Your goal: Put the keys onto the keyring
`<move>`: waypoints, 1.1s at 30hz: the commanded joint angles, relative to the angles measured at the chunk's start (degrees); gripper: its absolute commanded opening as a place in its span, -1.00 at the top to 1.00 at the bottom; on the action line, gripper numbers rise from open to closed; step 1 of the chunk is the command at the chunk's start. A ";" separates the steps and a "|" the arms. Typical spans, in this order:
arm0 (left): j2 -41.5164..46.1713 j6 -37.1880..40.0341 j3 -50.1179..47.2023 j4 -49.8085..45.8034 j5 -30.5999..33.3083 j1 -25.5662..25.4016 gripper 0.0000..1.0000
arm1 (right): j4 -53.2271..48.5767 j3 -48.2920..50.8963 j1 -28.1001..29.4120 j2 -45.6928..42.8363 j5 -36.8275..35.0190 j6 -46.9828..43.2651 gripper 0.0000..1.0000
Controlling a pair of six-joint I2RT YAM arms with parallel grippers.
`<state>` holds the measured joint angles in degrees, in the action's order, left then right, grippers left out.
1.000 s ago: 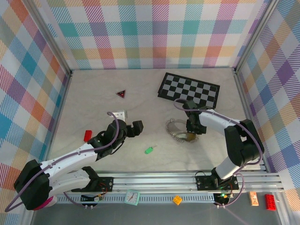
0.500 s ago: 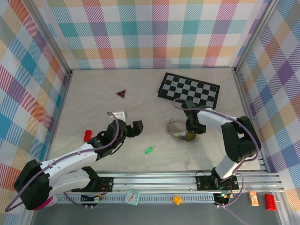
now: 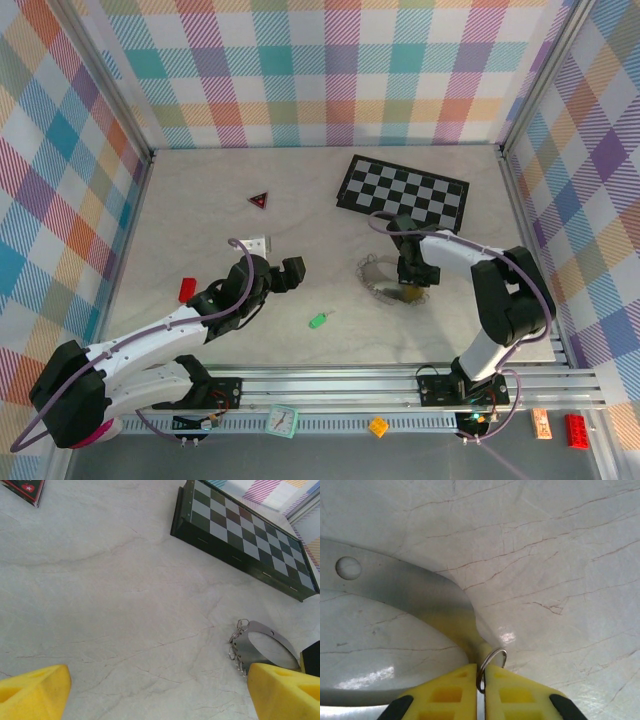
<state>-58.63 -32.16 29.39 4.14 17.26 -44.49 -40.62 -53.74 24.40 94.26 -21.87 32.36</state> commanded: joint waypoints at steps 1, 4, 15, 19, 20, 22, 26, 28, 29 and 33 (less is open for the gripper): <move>0.67 -0.27 0.39 -1.50 0.93 -0.78 -0.81 | -2.36 -0.59 0.29 -2.31 -0.63 0.28 0.84; 0.48 -0.16 0.58 -1.50 0.85 -0.78 -0.80 | -2.46 -0.13 0.29 -3.34 -0.59 0.23 0.89; 0.35 -0.30 0.50 -1.67 0.78 -0.82 -0.81 | 1.28 3.81 -0.29 -8.47 3.93 -0.74 1.00; 0.44 -0.58 0.23 -1.55 0.75 -0.84 -0.81 | 4.61 5.42 -1.02 -8.56 8.08 -1.19 1.00; 0.48 -0.69 0.15 -1.57 0.76 -0.78 -0.81 | 5.69 5.79 -1.19 -8.76 9.47 -1.31 1.00; 0.56 -0.71 0.07 -1.64 0.78 -0.83 -0.81 | 7.79 6.72 -1.42 -9.33 11.45 -1.41 1.00; 0.88 -0.66 -0.09 -1.60 1.16 -0.78 -0.81 | 7.93 6.83 -1.97 -9.11 11.84 -1.36 0.99; 0.79 -0.70 -0.12 -1.62 1.07 -0.77 -0.81 | 7.21 6.81 -2.33 -8.89 11.14 -1.27 0.99; 0.69 -0.68 -0.12 -1.54 1.09 -0.79 -0.81 | 6.69 6.73 -2.47 -8.79 10.45 -1.23 0.98; 0.52 -0.71 -0.37 -1.15 1.11 -0.82 -0.81 | 5.20 6.44 -2.76 -7.89 8.69 -1.22 0.93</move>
<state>-58.63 -32.16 29.39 3.05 17.28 -44.49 -34.02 -47.42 22.06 86.04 -11.99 31.92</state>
